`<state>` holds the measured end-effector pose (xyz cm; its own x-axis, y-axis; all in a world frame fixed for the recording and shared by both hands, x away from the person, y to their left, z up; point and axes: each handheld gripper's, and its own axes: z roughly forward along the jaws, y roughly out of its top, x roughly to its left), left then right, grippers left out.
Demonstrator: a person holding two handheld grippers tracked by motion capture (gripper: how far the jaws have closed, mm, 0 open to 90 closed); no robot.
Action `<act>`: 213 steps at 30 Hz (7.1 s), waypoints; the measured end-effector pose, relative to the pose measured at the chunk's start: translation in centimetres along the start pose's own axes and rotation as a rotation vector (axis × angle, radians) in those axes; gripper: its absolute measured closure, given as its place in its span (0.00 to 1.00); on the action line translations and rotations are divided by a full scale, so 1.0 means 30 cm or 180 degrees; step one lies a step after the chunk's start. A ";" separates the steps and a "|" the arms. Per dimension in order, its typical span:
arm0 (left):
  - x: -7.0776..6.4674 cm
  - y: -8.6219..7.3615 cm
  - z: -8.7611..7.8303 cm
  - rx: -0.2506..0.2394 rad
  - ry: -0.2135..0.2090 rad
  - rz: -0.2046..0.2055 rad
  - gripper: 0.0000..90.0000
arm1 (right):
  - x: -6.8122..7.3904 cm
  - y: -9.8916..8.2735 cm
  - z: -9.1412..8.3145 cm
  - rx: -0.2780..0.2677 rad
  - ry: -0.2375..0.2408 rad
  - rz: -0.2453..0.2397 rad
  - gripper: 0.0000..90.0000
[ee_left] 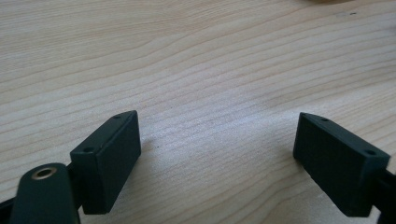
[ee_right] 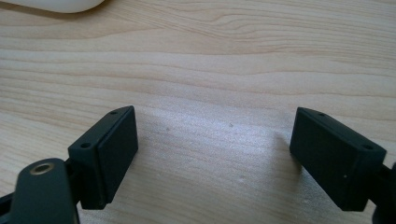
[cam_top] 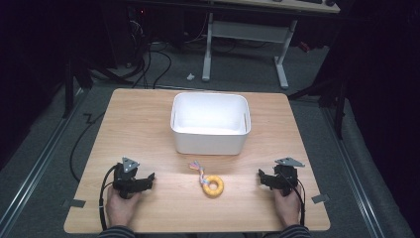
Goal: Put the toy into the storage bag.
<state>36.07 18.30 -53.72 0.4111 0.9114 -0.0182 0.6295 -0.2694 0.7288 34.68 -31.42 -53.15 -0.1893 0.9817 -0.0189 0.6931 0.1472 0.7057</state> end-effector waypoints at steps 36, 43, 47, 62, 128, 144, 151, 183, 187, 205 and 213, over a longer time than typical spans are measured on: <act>0.005 0.006 0.006 -0.0010 -0.0009 0.0018 0.19 | -0.003 -0.010 -0.013 -0.0002 0.0144 -0.0140 0.19; 0.005 0.006 0.006 -0.0010 -0.0006 0.0017 0.20 | -0.002 -0.009 -0.020 0.0024 0.0177 -0.0155 0.25; 0.006 0.006 0.006 -0.0009 -0.0008 0.0018 0.20 | -0.003 -0.008 -0.027 0.0046 0.0212 -0.0166 0.28; 0.006 0.007 0.006 -0.0011 -0.0006 0.0014 0.20 | 0.046 0.036 -0.104 -0.0094 0.0577 -0.0347 0.39; 0.010 0.007 0.006 -0.0025 -0.0011 -0.0010 0.21 | 0.483 0.163 0.019 0.0515 0.1396 -0.1494 0.57; 0.012 0.007 0.006 -0.0029 -0.0030 -0.0015 0.21 | 0.488 0.158 0.039 0.0641 0.1362 -0.1562 0.71; 0.011 0.007 0.006 -0.0029 -0.0028 -0.0014 0.21 | 0.483 0.163 0.041 0.0662 0.1398 -0.1574 0.72; 0.011 0.007 0.006 -0.0026 -0.0023 -0.0002 0.21 | 0.394 0.195 -0.061 0.0469 0.1570 -0.1414 0.76; 0.011 0.007 0.007 -0.0027 -0.0023 -0.0004 0.21 | 0.378 0.193 -0.072 0.0428 0.1538 -0.1417 0.76; 0.010 0.007 0.007 -0.0032 -0.0022 -0.0007 0.21 | 0.309 0.252 -0.202 0.0225 0.1454 -0.1437 0.76; 0.010 0.008 0.007 -0.0024 -0.0025 -0.0003 0.21 | 0.272 0.272 -0.253 0.0124 0.1452 -0.1378 0.76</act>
<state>36.46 18.45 -53.69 0.4157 0.9092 -0.0242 0.6248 -0.2662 0.7340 33.51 -23.12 -42.17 -0.7301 0.6833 0.0130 0.5104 0.5325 0.6753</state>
